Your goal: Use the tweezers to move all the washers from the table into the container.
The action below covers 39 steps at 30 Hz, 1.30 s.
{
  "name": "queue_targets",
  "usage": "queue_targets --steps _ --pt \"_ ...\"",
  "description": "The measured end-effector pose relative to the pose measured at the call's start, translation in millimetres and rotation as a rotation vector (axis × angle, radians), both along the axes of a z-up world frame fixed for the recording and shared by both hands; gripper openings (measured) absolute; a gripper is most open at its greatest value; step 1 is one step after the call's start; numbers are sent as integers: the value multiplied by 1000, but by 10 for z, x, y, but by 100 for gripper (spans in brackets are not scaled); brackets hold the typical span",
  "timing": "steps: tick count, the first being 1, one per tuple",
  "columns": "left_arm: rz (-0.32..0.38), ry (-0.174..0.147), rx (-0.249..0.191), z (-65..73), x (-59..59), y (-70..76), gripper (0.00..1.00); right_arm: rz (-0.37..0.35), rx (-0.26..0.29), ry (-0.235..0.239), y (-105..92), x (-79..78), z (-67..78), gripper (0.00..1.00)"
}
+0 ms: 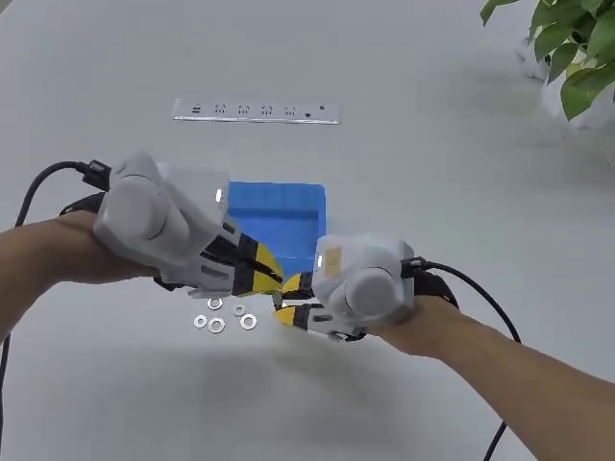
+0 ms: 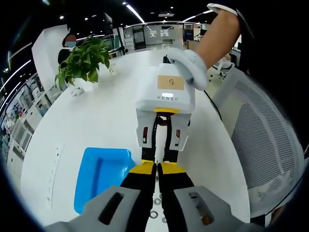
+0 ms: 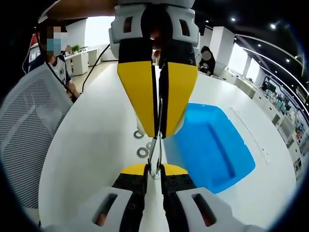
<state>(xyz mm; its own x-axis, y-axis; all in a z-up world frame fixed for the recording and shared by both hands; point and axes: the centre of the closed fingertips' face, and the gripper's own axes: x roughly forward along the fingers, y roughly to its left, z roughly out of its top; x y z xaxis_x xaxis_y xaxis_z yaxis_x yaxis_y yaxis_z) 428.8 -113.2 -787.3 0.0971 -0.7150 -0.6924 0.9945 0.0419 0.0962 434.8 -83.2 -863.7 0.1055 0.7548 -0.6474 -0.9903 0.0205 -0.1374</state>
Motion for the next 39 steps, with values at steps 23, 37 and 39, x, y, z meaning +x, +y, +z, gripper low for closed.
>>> queue_targets --steps 23,37,39 --pt "22 12 -3 -40 59 5 6 -26 -5 47 -1 13 -25 10" --pt "16 22 4 -19 -12 15 6 -14 -15 43 -1 -36 -7 10" --pt "18 21 3 -2 -19 18 6 -13 -13 41 -2 -44 12 10"
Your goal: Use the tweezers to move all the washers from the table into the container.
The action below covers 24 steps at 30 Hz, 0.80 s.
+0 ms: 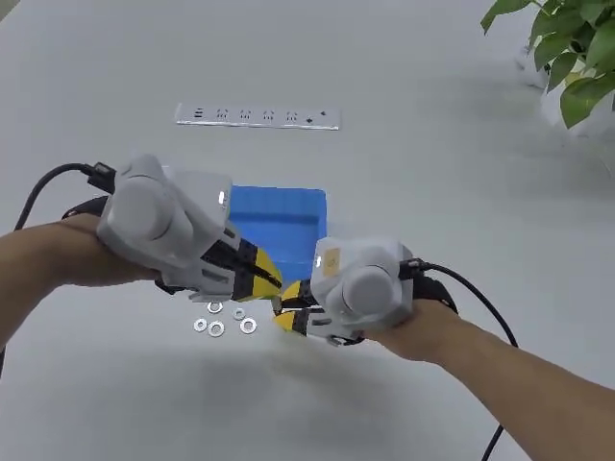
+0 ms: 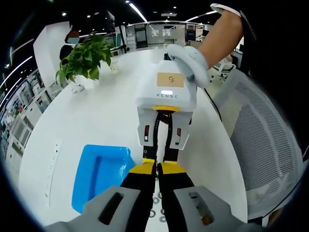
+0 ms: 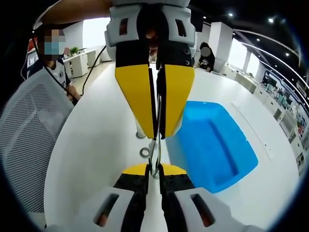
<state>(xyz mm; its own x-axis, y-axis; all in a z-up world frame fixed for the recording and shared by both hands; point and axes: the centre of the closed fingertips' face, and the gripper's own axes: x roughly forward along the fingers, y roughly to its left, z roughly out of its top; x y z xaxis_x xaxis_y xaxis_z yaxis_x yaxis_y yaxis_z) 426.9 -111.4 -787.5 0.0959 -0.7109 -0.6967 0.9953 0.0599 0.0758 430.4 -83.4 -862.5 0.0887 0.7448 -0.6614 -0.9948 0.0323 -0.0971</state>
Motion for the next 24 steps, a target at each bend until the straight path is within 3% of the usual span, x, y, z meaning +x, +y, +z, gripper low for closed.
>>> queue_targets --steps 12,24 --pt "10 2 -14 207 -71 39 6 32 1 -4 26 -76 205 10" --pt "28 2 -42 522 -70 62 6 45 12 -17 74 -68 506 10"
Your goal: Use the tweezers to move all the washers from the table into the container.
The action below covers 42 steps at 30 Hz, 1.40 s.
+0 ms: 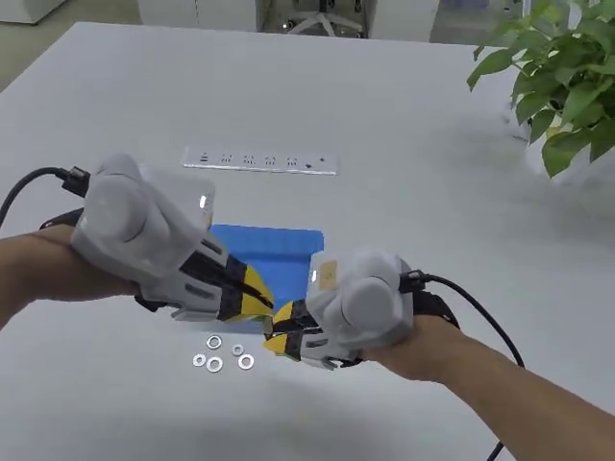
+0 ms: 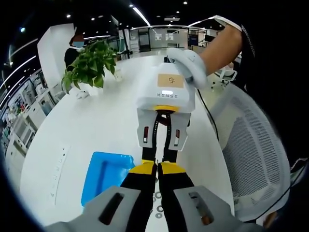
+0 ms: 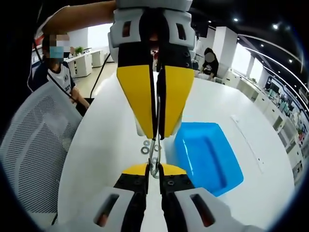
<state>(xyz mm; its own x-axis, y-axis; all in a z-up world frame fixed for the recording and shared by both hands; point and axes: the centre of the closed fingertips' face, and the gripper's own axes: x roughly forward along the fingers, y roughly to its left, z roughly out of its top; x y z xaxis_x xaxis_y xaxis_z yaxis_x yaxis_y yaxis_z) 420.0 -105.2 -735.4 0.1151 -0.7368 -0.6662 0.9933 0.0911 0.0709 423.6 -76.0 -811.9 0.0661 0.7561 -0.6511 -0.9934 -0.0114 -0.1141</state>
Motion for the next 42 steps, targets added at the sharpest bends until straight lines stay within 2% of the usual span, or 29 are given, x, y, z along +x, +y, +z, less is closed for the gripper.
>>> queue_targets --steps 9,15,20,33,42 --pt "0 -20 1 207 61 28 6 1 20 -18 48 79 226 10" --pt "0 -40 3 299 152 33 6 -1 29 -35 62 188 323 10" --pt "-4 -53 9 357 283 36 6 -9 38 -50 70 340 388 10" --pt "-19 -83 15 366 622 21 6 -40 50 -65 67 697 404 10" --pt "-9 -93 18 227 809 39 6 -48 40 -67 76 896 269 10"
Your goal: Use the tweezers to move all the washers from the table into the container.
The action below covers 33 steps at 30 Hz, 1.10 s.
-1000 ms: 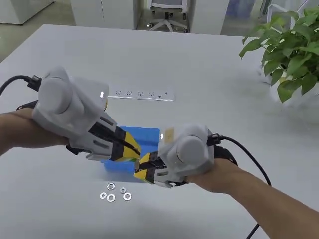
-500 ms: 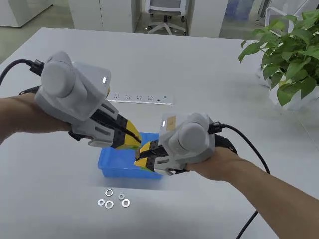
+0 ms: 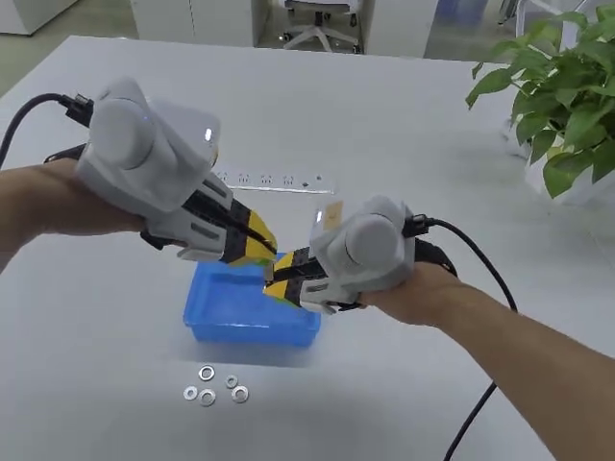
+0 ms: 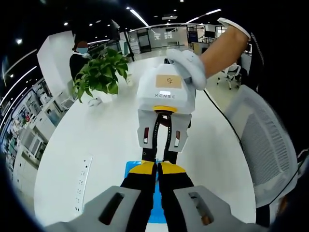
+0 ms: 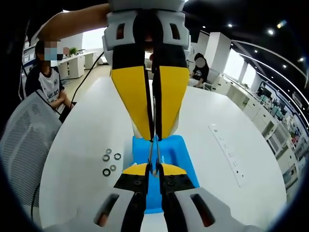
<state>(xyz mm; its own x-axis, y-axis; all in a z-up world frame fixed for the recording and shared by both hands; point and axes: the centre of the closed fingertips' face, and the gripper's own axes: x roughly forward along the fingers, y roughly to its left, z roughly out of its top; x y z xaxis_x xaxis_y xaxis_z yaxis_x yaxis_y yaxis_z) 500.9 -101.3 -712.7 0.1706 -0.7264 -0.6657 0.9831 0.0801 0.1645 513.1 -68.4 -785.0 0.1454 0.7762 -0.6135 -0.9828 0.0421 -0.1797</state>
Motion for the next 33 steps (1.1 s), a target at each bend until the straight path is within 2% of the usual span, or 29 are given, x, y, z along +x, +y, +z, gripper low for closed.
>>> queue_targets --steps 13,22,33 --pt "18 11 0 -262 205 33 6 -12 -15 21 22 202 -269 10" --pt "40 19 4 -477 289 60 6 -5 -46 38 19 271 -493 10" --pt "55 31 8 -607 293 81 6 11 -75 53 24 272 -639 10"
